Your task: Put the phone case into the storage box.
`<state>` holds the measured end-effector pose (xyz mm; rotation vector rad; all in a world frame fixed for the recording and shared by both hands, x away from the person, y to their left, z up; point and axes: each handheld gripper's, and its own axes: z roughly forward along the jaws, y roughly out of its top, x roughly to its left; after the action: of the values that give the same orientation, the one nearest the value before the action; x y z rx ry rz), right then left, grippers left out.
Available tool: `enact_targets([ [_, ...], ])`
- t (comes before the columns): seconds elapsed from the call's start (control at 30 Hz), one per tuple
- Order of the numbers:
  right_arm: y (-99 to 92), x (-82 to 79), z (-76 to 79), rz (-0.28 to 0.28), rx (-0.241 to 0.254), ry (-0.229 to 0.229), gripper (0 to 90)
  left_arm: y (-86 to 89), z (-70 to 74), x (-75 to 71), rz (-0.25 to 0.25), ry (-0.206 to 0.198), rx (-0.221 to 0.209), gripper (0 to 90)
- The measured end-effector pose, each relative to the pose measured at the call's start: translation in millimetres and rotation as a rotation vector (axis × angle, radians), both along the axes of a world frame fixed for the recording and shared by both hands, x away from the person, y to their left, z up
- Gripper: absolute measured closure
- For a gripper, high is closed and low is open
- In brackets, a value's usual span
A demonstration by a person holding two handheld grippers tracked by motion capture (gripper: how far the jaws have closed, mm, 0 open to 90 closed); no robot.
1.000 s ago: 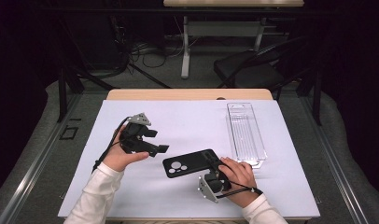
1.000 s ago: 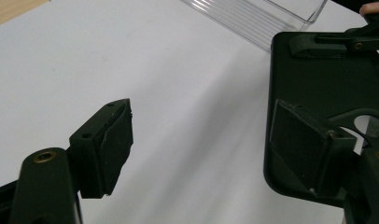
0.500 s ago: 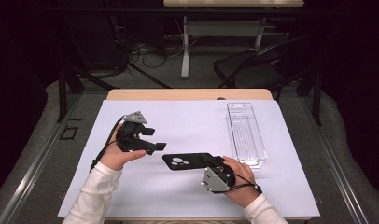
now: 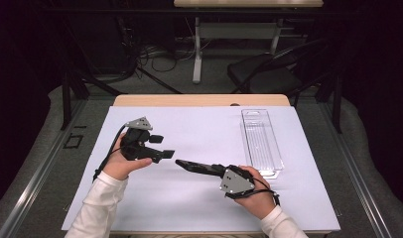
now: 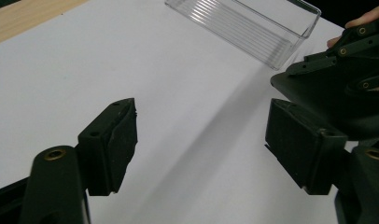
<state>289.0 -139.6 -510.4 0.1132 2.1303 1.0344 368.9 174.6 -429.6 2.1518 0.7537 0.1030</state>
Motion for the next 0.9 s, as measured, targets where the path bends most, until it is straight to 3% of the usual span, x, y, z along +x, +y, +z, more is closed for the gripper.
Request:
enact_targets([
  [0.13, -2.1, 1.5, 0.2, -0.002, 0.031, 0.030, 87.5, -0.8, -0.5, -1.0, -0.001, 0.011, 0.004, 30.8],
  [0.43, -3.8, 2.7, 0.9, -0.005, 0.045, 0.036, 87.5, -2.6, -0.7, -2.4, -0.019, 0.031, 0.008, 34.6],
  [0.5, -4.5, 2.9, 1.3, -0.006, 0.053, 0.042, 87.5, -3.1, -0.3, -3.0, -0.035, 0.025, 0.006, 38.9],
  [0.9, -10.7, 7.1, 2.7, 0.008, 0.144, 0.108, 87.5, -3.8, 0.5, -5.4, -0.103, -0.023, 0.005, 42.2],
])
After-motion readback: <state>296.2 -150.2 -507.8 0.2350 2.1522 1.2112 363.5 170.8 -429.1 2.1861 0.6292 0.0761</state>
